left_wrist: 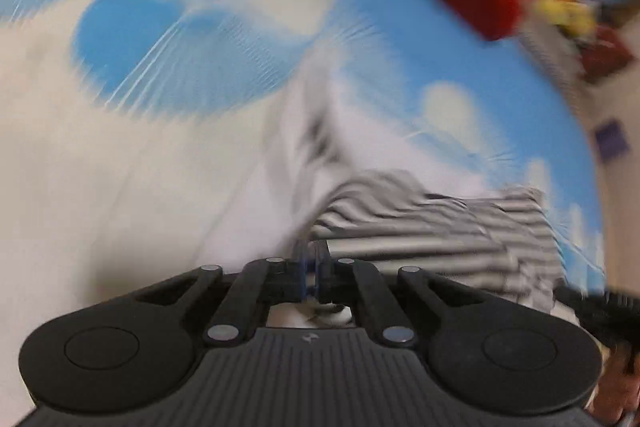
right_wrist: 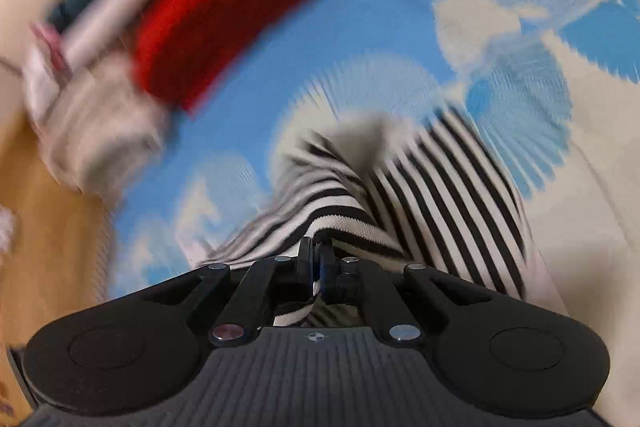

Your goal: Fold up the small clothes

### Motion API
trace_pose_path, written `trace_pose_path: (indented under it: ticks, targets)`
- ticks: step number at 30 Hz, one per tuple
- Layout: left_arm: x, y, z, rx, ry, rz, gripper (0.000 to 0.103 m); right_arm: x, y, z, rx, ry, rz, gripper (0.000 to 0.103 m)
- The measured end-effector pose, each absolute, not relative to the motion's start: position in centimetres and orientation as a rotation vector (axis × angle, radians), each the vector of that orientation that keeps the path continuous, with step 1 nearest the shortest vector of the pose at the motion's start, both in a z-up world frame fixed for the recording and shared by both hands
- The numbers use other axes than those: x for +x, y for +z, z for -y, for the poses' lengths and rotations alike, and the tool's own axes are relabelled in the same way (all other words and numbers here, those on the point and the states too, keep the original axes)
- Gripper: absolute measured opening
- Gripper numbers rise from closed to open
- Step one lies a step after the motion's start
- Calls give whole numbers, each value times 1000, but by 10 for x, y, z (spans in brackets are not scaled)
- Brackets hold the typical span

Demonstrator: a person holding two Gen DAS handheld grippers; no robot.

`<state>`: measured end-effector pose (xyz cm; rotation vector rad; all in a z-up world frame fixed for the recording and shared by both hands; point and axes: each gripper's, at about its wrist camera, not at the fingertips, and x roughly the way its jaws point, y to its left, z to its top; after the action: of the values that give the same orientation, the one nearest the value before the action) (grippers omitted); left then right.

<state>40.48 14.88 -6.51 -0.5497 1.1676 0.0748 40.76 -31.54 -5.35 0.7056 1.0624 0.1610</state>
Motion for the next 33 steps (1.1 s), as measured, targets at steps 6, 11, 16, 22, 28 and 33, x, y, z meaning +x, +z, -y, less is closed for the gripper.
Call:
trace_pose_path:
  ticks: [6,11,16,22,28,33]
  targets:
    - [404,-61,-164,-653,63,-1109,38,409,-81,323,730,2,-1145,20]
    - [413,-82,-145,-636,33,-1187,42,412,-85,325,761,-40,-1119,47]
    - [417,-101,-137,-663,63,-1226,35,416,-106,316,783,-8,-1156,44]
    - [422,-83,-126,-628,4,-1090,1,413,-102,304,733,34,-1105,4]
    - [418,-39,-138,-560,28,-858,1,394,-74,322,839,108,-891,3]
    - [426,-96,-144,-602,122,-1181,3,394,-110,321,736,-13,-1118,4]
